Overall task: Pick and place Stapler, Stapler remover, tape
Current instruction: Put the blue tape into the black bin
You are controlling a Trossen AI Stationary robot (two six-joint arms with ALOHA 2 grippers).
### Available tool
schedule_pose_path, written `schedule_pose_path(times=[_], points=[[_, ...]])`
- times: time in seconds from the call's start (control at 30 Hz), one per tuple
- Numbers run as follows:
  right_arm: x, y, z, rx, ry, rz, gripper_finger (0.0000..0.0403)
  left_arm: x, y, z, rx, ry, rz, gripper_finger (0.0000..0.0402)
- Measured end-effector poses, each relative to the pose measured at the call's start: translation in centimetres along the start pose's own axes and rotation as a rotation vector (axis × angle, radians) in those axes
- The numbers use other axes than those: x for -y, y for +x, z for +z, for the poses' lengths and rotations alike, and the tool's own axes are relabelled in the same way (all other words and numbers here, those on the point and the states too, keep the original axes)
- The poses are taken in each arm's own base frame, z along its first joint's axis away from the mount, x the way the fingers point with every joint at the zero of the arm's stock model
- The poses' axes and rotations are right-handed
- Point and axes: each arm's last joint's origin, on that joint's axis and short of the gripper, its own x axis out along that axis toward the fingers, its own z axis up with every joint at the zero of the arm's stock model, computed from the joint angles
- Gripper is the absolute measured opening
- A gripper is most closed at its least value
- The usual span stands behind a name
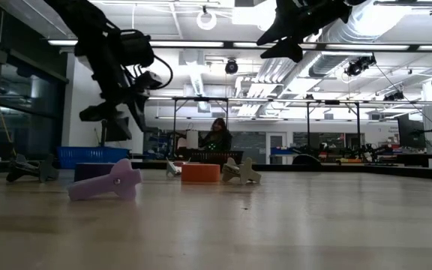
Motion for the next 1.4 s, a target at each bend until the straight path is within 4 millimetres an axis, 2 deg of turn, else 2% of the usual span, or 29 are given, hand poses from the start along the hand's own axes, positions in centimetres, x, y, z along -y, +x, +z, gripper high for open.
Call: schedule_pose_path(times=[0.33,0.63,0.83,1.07,1.4], points=[[-0.2,0.0,0.0,-0.001,-0.007,0.028,0.0243,2.2,0.7,-4.2,-0.131,0.123,0.063,0.0161],[-0.2,0.0,-0.1,-0.011,-0.022,0.039,0.0243,4.3,1.2,-7.9,-0.177,0.118,0.079,0.0161],[-0.2,0.0,-0.2,-0.020,-0.026,0.039,0.0243,4.8,1.8,-10.0,-0.202,0.114,0.134,0.0161],[-0.2,0.0,-0.2,-0.020,-0.026,0.041,0.0243,5.1,3.2,-11.2,-0.221,0.112,0.189,0.0161],[-0.3,0.0,-0.2,-0.024,-0.024,0.066,0.0243,4.7,5.5,-11.4,-0.265,0.101,0.270,0.0161]])
